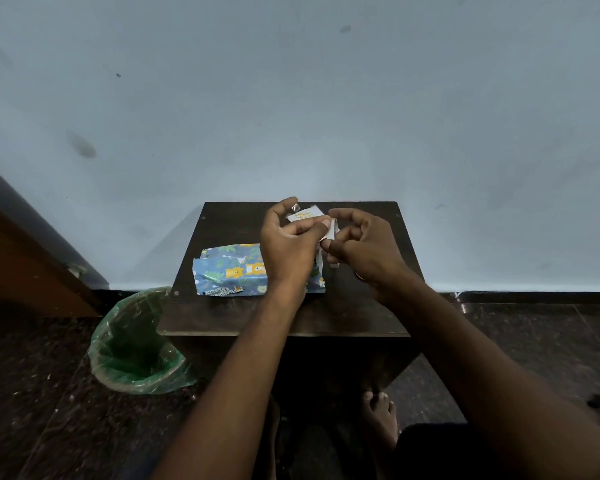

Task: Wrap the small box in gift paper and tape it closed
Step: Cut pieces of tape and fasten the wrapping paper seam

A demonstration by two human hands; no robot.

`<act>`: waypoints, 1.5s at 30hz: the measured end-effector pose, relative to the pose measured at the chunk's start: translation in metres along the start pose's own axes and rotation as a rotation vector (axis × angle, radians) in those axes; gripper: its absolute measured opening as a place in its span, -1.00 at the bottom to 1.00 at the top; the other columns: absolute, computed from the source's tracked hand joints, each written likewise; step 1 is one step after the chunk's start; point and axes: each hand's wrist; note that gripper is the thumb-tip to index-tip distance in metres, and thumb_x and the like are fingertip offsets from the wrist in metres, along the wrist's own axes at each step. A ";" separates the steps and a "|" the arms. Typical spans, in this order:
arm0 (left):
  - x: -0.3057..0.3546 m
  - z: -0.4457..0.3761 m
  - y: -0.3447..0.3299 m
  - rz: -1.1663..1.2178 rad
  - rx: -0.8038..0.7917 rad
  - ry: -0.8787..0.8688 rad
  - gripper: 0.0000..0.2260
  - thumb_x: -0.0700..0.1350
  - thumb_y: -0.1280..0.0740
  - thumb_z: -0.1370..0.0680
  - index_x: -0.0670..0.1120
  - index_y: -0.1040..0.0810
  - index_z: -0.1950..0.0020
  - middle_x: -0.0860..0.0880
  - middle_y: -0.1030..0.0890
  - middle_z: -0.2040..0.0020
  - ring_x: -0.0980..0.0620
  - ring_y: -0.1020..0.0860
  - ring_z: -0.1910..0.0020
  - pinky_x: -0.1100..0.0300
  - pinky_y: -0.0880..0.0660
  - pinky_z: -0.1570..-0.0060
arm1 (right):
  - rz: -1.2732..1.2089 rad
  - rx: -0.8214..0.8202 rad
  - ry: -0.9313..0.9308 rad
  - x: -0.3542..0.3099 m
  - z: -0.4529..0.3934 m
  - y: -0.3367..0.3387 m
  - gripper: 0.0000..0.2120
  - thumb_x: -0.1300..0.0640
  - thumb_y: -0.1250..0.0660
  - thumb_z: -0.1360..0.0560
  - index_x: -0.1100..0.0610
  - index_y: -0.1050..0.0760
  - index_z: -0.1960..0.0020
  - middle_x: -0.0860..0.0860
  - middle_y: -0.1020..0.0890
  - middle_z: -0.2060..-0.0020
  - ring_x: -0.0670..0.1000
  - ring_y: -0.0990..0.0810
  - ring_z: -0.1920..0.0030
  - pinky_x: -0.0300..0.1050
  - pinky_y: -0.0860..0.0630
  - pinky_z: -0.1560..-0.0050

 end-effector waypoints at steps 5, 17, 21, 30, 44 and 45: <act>0.008 0.012 -0.014 0.148 0.112 0.081 -0.48 -0.37 -0.52 -0.48 -0.05 -0.49 -0.37 -0.09 -0.79 0.07 -0.03 -0.74 0.17 0.16 -0.62 0.23 | -0.013 0.096 0.080 0.002 0.003 -0.007 -0.52 0.44 -0.51 -0.46 0.16 -0.57 -0.32 0.35 -0.65 0.21 0.09 -0.70 0.27 -0.11 -0.68 0.17; 0.022 0.006 -0.014 0.338 0.226 0.363 -0.55 -0.43 -0.45 -0.51 -0.14 -0.49 -0.34 -0.14 -0.61 0.27 0.14 -0.44 0.55 0.30 -0.45 0.51 | 0.104 0.134 0.232 0.007 0.001 -0.013 -0.41 0.44 -0.52 -0.41 0.00 -0.61 -0.34 -0.11 -0.54 0.34 -0.07 -0.57 0.25 0.23 -0.68 -0.04; 0.024 0.002 -0.004 0.269 0.217 0.272 -0.56 -0.43 -0.42 -0.53 -0.14 -0.46 -0.35 -0.17 -0.74 -0.01 0.07 -0.68 0.38 0.25 -0.54 0.40 | 0.120 0.105 0.274 0.003 0.002 -0.015 -0.42 0.41 -0.53 -0.43 0.01 -0.60 -0.37 -0.11 -0.53 0.32 -0.04 -0.57 0.24 0.24 -0.68 -0.02; 0.033 -0.002 0.011 0.042 0.002 0.106 -0.73 -0.19 -0.45 -0.62 -0.09 -0.57 -0.31 -0.12 -0.78 0.05 -0.10 -0.78 0.06 -0.01 -0.67 0.06 | 0.191 0.049 0.307 0.004 -0.009 -0.013 -0.39 0.42 -0.51 -0.45 -0.07 -0.60 -0.38 0.06 -0.59 0.23 0.01 -0.60 0.24 0.21 -0.69 -0.02; 0.025 -0.010 0.026 -0.205 0.053 -0.036 -0.64 -0.17 -0.54 -0.55 0.03 -0.54 -0.29 0.05 -0.77 0.18 0.01 -0.75 0.06 0.07 -0.63 -0.07 | 0.161 -0.014 0.284 0.004 -0.012 -0.019 -0.41 0.40 -0.53 -0.46 -0.05 -0.60 -0.39 0.01 -0.59 0.25 0.04 -0.61 0.23 0.00 -0.69 0.04; 0.024 -0.010 0.027 -0.281 0.054 -0.074 -0.63 -0.17 -0.52 -0.56 0.03 -0.54 -0.32 0.08 -0.77 0.18 0.09 -0.74 0.07 0.13 -0.62 -0.06 | 0.196 -0.010 0.277 0.004 -0.013 -0.017 -0.43 0.38 -0.53 -0.47 -0.04 -0.61 -0.39 -0.01 -0.61 0.25 0.02 -0.63 0.23 -0.03 -0.69 0.04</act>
Point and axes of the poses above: each hand's wrist, its own z-axis away from the middle knuckle, its own y-axis out of the back of the hand, x = y × z
